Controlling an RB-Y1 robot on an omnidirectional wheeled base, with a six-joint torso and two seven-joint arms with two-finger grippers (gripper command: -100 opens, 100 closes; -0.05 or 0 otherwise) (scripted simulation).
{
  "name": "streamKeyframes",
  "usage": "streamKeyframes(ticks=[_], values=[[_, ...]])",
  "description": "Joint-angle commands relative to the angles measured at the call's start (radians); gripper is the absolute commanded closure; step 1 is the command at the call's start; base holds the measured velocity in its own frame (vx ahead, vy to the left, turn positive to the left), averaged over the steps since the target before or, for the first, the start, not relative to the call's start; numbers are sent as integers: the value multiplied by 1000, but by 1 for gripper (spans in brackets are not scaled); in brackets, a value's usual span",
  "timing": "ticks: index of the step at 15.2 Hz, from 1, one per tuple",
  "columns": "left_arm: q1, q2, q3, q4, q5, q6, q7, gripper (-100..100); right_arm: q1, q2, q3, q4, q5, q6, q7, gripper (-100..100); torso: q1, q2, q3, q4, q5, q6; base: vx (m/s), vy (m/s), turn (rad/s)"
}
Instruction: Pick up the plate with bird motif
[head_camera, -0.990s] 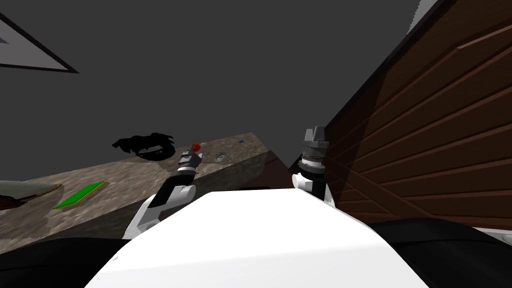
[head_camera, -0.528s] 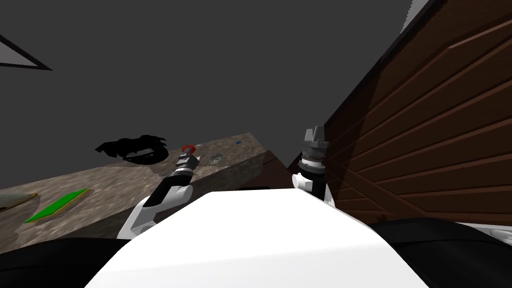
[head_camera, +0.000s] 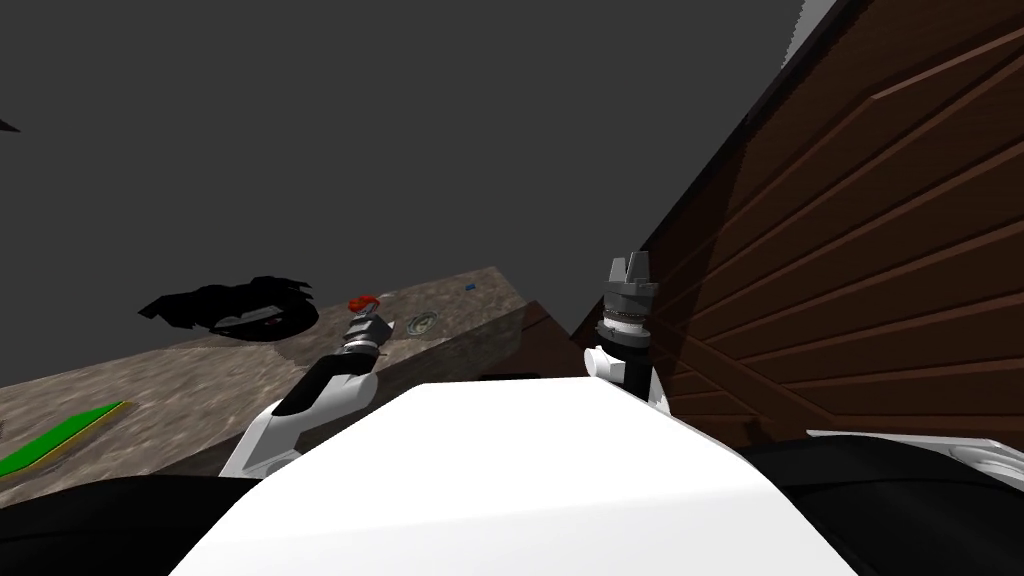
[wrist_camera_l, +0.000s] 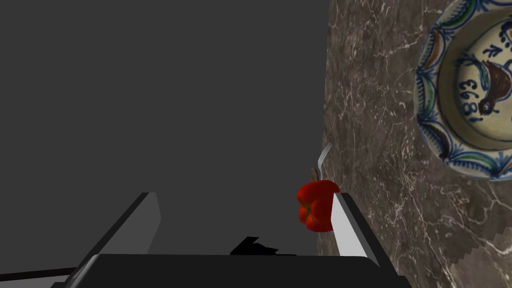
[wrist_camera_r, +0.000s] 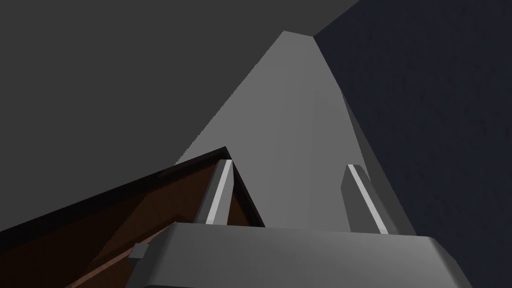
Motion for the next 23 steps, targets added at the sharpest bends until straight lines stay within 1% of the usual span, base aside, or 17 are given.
streamKeyframes(ticks=[1, 2, 4, 5, 6, 7, 9, 10, 11, 12, 14, 15, 17, 18, 19, 20, 23], values=[[-5, 4, 10, 7, 6, 28, 6, -100, 0, 0, 0, 0, 0, 0, 0, 0, 0, 0, 0, 0, 0, 0, 29, -36, -30], [-4, -1, 30, 8, 14, 66, 16, -100, 0, 0, 0, 0, 0, 0, 0, 0, 0, 0, 0, 0, 0, 0, 33, -39, -56], [-4, -1, 30, 8, 14, 78, 16, -100, 0, 0, 0, 0, 0, 0, 0, 0, 0, 0, 0, 0, 0, 0, 39, -38, -54], [-4, -8, 50, 10, 23, 116, 26, -100, 0, 0, 0, 0, 0, 0, 0, 0, 1, 0, 0, 0, 0, 0, 42, -40, -89], [-4, -8, 50, 10, 23, 127, 26, -100, 0, 0, 0, 0, 0, 0, 0, 0, 0, 0, 0, 0, 0, 0, 42, -40, -80], [-3, -15, 70, 12, 31, 150, 35, -100, 0, 0, 0, 0, 0, 0, 0, 0, 0, 0, 0, 0, 0, 0, 47, -44, -84], [-3, -15, 70, 12, 31, 175, 35, -100, 0, 0, 0, 0, 0, 0, 0, 0, 0, -1, 0, 0, 0, 0, 42, -43, -48], [-3, -23, 88, 14, 39, 209, 44, -100, 0, 0, 0, 0, 0, 0, 0, 0, 0, 0, 0, 0, 0, 0, 40, -49, -80], [-3, -23, 88, 14, 39, 221, 44, -100, 0, 0, 0, 0, 0, 0, 0, 0, 0, 0, 0, 0, 0, 0, 41, -53, -72], [-2, -31, 107, 16, 47, 247, 53, -100, 0, 0, 0, 0, 0, 0, 0, 0, -1, 0, 0, 0, 0, 0, 49, -63, -88], [-2, -31, 107, 16, 47, 266, 53, -100, 0, 0, 0, 0, 0, 0, 0, 0, -1, -1, 0, 0, 0, 0, 45, -42, -45], [-2, -40, 124, 18, 54, 298, 62, -100, 0, 0, 0, 0, 0, 0, 0, 0, 0, 0, 0, 0, 0, 0, 40, -30, -59], [-2, -40, 124, 18, 54, 309, 62, -100, 0, 0, 0, 0, 0, 0, 0, 0, 1, 0, 0, 0, 0, 0, 34, -25, -43], [-1, -50, 140, 21, 61, 347, 70, -100, 0, 0, 0, 0, 0, 0, 0, 0, 1, 0, 0, 0, 0, 0, 35, -24, -64], [-1, -50, 140, 21, 61, 350, 70, -100, 0, 0, 0, 0, 0, 0, 0, 0, 1, 0, 0, 0, 0, 0, 36, -28, -59], [-1, -60, 156, 24, 68, 379, 78, -100, 0, 0, 0, 0, 0, 0, 0, 0, 1, 0, 0, 0, 0, 0, 42, -45, -78], [0, -70, 170, 27, 74, 426, 85, -100, 0, 0, 0, 0, 0, 0, 0, 0, 0, 0, 0, 0, 0, 0, 45, -45, -63]])
